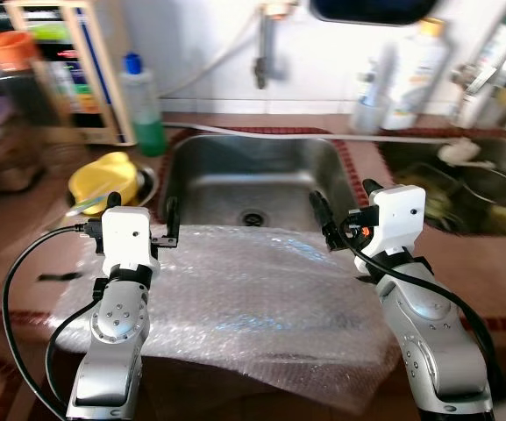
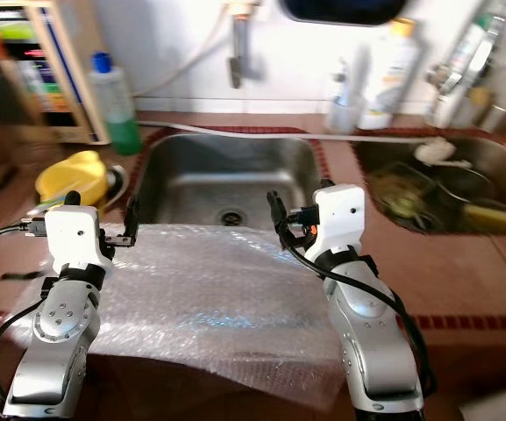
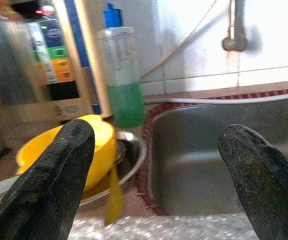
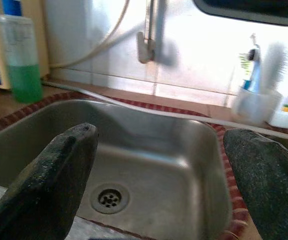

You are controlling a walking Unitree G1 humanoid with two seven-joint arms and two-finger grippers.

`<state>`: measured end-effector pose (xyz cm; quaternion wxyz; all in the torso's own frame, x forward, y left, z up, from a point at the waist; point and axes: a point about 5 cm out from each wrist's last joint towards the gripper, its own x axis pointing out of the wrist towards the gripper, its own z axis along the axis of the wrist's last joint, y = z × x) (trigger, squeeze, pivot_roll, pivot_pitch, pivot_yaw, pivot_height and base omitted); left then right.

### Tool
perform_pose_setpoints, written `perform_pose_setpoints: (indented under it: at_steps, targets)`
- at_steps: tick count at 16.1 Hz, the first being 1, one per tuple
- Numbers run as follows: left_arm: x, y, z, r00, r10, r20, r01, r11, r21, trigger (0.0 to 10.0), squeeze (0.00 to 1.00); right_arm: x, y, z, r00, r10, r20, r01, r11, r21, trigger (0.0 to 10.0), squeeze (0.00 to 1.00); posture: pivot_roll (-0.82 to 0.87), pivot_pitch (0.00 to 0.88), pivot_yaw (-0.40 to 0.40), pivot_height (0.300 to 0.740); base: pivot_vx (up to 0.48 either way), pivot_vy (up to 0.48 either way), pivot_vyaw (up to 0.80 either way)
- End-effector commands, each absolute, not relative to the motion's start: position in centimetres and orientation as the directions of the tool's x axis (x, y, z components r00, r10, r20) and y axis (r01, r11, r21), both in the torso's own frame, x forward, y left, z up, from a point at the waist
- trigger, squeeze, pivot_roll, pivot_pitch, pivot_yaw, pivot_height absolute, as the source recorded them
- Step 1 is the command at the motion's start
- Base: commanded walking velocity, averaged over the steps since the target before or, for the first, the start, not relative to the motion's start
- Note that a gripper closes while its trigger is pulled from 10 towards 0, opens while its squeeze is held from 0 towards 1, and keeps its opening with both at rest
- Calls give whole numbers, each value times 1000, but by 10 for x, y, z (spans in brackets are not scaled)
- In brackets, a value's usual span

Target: Kitchen organization

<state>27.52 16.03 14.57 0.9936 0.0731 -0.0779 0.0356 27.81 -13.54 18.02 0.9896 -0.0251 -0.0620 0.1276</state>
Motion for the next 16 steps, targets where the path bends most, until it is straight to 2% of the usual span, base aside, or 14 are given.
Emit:
perform_pose_setpoints:
  at_steps: [1, 4, 7, 10, 13, 16]
  targets:
    - [275, 162, 146, 985, 65, 158, -87, 986, 140, 10000, 0, 279, -136, 181, 961, 252, 118, -245, 967, -65, 10000, 0, 3, 32, -5, 740, 0, 0, -788]
    - [276, 168, 149, 975, 129, 182, -160, 973, 167, 10000, 0, 278, -133, 181, 952, 281, 119, -277, 960, -50, 10000, 0, 4, 33, -12, 740, 0, 0, 0]
    - [279, 177, 152, 966, 165, 197, -202, 962, 185, 10000, 0, 278, -128, 178, 943, 322, 86, -326, 945, 39, 10000, 0, 6, 35, -19, 740, 0, 0, 0]
    - [292, 190, 154, 956, 221, 192, -251, 956, 150, 10000, 0, 280, -118, 183, 918, 389, 80, -395, 916, 68, 10000, 0, 2, 36, -26, 740, 0, 0, 0]
    - [304, 188, 160, 952, 232, 200, -254, 963, 94, 10000, 0, 278, -115, 184, 903, 424, 70, -427, 903, 50, 10000, 0, -4, 40, -24, 740, 0, 0, 0]
    - [320, 187, 155, 949, 288, 129, -286, 958, -38, 10000, 0, 275, -109, 187, 894, 442, 73, -443, 896, 5, 10000, 0, -25, 43, -18, 740, 0, 0, 0]
